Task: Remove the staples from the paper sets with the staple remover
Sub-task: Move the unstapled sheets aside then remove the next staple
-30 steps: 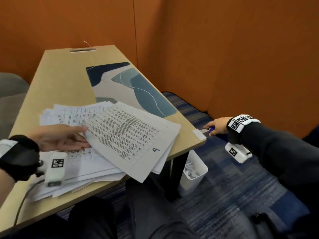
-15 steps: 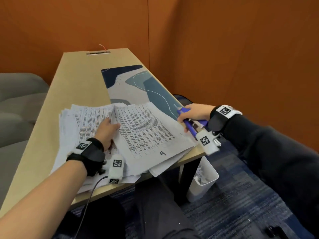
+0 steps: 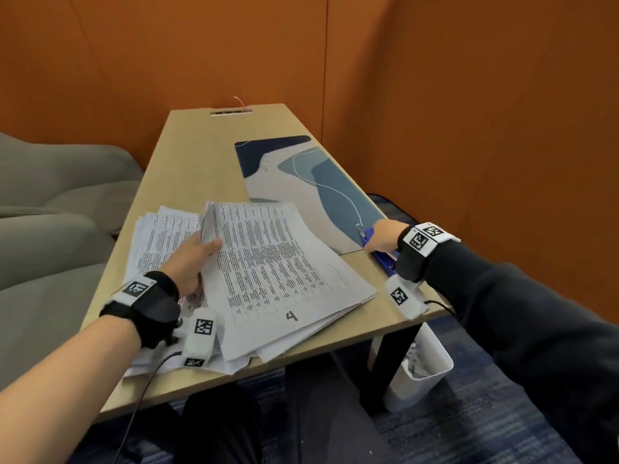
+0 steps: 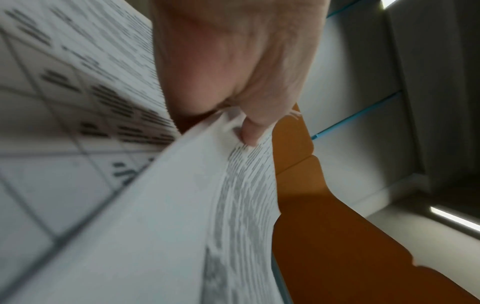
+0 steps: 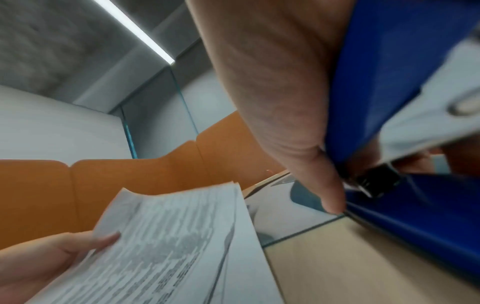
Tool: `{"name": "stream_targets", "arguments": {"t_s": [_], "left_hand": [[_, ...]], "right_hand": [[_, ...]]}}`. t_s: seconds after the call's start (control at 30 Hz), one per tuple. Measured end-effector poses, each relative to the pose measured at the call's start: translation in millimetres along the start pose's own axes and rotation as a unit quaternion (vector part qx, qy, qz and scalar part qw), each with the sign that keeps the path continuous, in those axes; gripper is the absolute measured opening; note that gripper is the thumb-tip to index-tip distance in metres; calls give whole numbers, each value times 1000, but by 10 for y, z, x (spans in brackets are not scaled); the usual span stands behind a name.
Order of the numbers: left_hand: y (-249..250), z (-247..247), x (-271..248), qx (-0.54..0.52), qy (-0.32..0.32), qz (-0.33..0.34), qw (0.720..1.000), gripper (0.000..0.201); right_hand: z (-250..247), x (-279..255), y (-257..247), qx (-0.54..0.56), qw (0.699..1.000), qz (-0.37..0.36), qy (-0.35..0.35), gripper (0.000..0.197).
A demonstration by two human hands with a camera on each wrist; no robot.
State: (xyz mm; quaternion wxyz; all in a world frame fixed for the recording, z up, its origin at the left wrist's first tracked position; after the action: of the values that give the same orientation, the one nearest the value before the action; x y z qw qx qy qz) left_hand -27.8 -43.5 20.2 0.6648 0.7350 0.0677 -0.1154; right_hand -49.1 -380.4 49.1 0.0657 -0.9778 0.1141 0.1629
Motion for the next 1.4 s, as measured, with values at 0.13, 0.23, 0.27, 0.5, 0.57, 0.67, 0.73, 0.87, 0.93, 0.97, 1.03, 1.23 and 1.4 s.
{"name": "stream_targets", "arguments": {"t_s": [0.13,0.23,0.27,0.5,0.57,0.67,0.73,0.87,0.93,0.97,1.03,1.23,1.4], "left_hand": [[289,144,-108,-2,61,147,987,34],[632,265,-211,45,114,266,956,23],[744,308,-231,64,129,299,943,25],[1484,860,-607,44,198,489,848,21],[1579,1009,-703,19,193,520,832,20],[1582,1104,-722,-29,201,531,823,13],[1455,1135,-630,-30,187,488,852,14],[1140,1279,-437,25,126,410,903,18],[1193,1354,-430,23,121,421,899,20],[1261,1364,-436,10,136,432,891,20],[1388,1338,-452,-16,188,469,863,18],[1240,1267,-396,-24,174,497,850,21],[1342,1308,-370,85,124,571,807,39]], "right_hand": [[-66,-63,118,74,997,4,15,58],[-288,-220,62,269,960,-43,58,78],[-343,-288,14,365,927,-83,33,87],[-675,-609,-271,625,724,-248,150,36],[-834,-702,-260,618,706,-281,205,38],[-879,-813,-156,596,702,-297,252,31],[-758,-850,-57,596,709,-290,240,35],[-450,-804,84,618,717,-259,191,41],[-471,-789,84,638,696,-240,226,33],[-518,-788,85,657,675,-228,246,27],[-626,-794,92,682,647,-213,266,24],[-552,-807,188,656,689,-247,183,29],[-631,-841,158,680,643,-253,244,45]]}}
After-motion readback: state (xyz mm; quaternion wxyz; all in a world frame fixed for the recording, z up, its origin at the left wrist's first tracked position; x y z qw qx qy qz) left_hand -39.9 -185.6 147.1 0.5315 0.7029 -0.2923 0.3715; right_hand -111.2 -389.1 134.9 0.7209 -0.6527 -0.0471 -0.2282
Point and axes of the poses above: each hand's wrist, its own x-axis towards the middle knuckle, its own z-axis out of the palm, y = z × x, the point moved 2 cm from there along x, towards the middle knuckle, and after that the axes turned 1 degree about x, right-handed, at the moved point
